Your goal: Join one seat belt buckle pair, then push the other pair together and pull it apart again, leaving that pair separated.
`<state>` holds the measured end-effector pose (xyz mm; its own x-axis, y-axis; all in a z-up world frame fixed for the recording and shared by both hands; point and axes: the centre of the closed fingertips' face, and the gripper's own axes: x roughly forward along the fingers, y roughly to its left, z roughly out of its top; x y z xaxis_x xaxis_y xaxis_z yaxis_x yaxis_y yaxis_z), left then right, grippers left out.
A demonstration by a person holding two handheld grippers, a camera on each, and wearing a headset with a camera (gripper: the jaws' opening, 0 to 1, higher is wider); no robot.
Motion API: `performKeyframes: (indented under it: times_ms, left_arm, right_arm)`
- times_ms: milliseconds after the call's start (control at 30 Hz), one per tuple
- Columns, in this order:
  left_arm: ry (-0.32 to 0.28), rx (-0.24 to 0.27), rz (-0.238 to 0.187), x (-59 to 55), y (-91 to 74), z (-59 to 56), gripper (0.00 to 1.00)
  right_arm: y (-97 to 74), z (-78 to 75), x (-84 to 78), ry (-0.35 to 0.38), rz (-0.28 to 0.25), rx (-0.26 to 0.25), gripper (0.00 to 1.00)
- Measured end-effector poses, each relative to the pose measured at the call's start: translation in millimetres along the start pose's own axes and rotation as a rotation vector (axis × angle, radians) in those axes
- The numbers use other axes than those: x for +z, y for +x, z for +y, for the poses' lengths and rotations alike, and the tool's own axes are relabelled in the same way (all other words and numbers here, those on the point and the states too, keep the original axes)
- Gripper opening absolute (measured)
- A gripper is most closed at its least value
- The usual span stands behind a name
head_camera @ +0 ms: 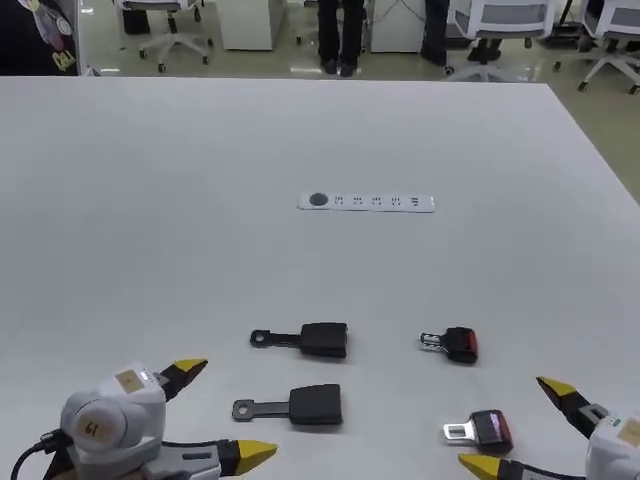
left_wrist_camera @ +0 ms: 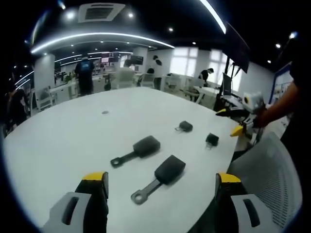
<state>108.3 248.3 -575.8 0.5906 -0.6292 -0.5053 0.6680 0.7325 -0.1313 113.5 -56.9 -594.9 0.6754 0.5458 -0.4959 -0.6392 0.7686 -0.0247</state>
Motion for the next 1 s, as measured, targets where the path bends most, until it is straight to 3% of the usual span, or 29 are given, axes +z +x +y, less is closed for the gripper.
performKeyframes:
  times_ms: [267,467,633,1000]
  left_arm:
    - [0.011,-0.013,0.019,-1.8,9.0,-1.8,0.92]
    - [0.009,-0.019,0.027,-5.7,17.1,3.7,0.92]
    - [0.025,-0.033,0.053,-11.2,25.8,2.5,0.92]
    - [0.039,-0.058,0.081,-12.3,43.1,-2.1,0.9]
  right_arm:
    - [4.4,-1.1,-7.8,0.002,0.036,0.034,0.9]
    - [9.0,-2.5,-9.5,-0.002,0.053,0.051,0.9]
    - [13.2,-5.6,-14.1,-0.004,0.075,0.065,0.88]
    - [18.2,-11.0,-22.9,-0.001,0.109,0.098,0.86]
